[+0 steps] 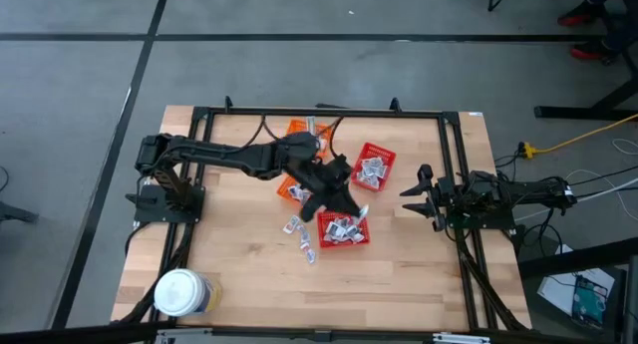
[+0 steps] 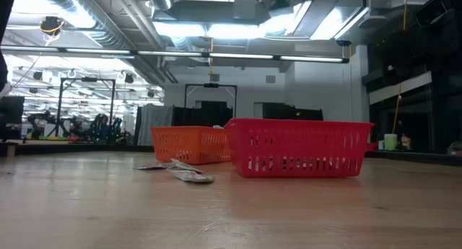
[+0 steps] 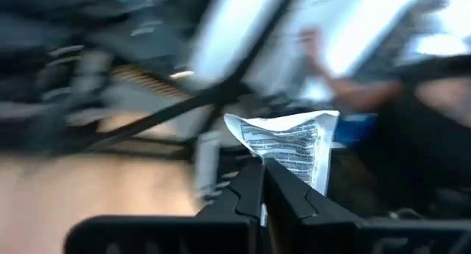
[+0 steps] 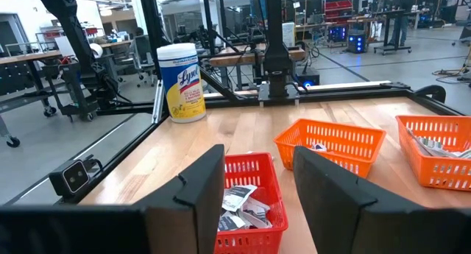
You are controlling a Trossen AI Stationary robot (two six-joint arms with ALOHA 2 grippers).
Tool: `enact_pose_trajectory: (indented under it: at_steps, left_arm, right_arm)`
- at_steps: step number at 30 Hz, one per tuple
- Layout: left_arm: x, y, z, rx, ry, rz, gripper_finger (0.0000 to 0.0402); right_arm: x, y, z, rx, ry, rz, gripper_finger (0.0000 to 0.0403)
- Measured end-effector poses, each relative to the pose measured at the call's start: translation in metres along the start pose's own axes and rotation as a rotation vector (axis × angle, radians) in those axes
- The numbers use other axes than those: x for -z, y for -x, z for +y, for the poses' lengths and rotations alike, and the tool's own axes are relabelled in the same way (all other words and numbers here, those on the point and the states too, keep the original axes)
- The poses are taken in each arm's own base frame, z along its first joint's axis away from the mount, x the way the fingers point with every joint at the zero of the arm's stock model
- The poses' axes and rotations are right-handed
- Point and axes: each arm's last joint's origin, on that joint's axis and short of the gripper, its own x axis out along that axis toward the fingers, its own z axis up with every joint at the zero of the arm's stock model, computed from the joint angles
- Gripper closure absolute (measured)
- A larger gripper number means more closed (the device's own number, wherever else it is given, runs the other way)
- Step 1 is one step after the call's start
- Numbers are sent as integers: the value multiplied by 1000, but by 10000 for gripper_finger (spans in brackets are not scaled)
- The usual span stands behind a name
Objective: Pick & Place First Aid Supplies
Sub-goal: Put the gray towelette pack into the bottom red bin, then put the orange ointment pack into the top red bin
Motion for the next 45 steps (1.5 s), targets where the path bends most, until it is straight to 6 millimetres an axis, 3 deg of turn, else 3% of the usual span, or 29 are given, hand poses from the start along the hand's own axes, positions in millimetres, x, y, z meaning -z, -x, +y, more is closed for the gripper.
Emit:
enact_pose_trajectory:
  at_steps: [5,8,12,20,24,30,37,45]
  left_arm:
    - [-15,3,-19,327,-33,-31,398]
    - [-18,3,-22,330,-43,-61,398]
    - [-5,-1,-11,151,63,-5,398]
    - [52,0,31,-508,96,310,398]
    - [71,-15,45,-530,117,360,398]
    - [102,-41,51,-541,194,391,398]
    - [104,-44,46,-649,289,316,384]
    - [112,-39,47,-736,574,311,303]
  right_arm:
    - [0,0,0,0,0,0,240]
    - [0,0,0,0,0,1,240]
    - [0,0,0,0,0,1,240]
    - [0,0,0,0,0,0,240]
    - [0,0,0,0,0,1,240]
    - [0,0,0,0,0,0,240]
    - [0,0,0,0,0,1,240]
    - [0,0,0,0,0,0,240]
